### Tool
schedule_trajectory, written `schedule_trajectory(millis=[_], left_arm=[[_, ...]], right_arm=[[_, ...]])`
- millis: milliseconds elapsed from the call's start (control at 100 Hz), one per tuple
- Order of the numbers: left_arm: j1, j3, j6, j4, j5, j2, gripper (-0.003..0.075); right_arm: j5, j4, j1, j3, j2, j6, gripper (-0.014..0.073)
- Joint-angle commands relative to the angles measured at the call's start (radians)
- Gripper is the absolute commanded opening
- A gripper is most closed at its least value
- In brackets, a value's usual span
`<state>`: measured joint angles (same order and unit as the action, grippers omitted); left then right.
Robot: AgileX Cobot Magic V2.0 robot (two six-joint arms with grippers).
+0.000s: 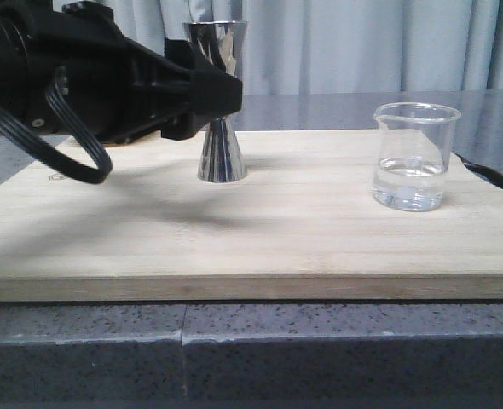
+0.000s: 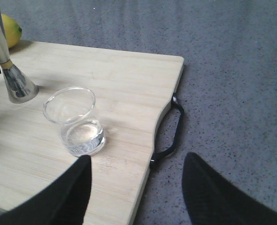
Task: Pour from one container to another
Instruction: 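Move the left gripper to the silver jigger and close around it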
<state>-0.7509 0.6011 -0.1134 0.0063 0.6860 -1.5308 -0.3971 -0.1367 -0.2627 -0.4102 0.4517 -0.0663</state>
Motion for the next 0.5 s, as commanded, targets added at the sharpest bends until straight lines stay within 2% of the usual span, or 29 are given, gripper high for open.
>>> schedule_trajectory(millis=[0, 140, 410, 490], left_arm=[[0.004, 0.029, -0.057, 0.047, 0.111, 0.000, 0.0481], [0.004, 0.033, -0.101, 0.087, 0.171, -0.035, 0.0481], [0.006, 0.079, -0.120, 0.132, 0.180, -0.086, 0.0480], [0.006, 0.083, -0.120, 0.132, 0.184, -0.086, 0.0454]], right_arm=[[0.078, 0.009, -0.005, -0.036, 0.015, -0.011, 0.0386], [0.078, 0.009, -0.005, -0.036, 0.015, -0.011, 0.0386], [0.078, 0.009, -0.005, -0.036, 0.015, -0.011, 0.0386], [0.078, 0.009, -0.005, -0.036, 0.015, -0.011, 0.0386]])
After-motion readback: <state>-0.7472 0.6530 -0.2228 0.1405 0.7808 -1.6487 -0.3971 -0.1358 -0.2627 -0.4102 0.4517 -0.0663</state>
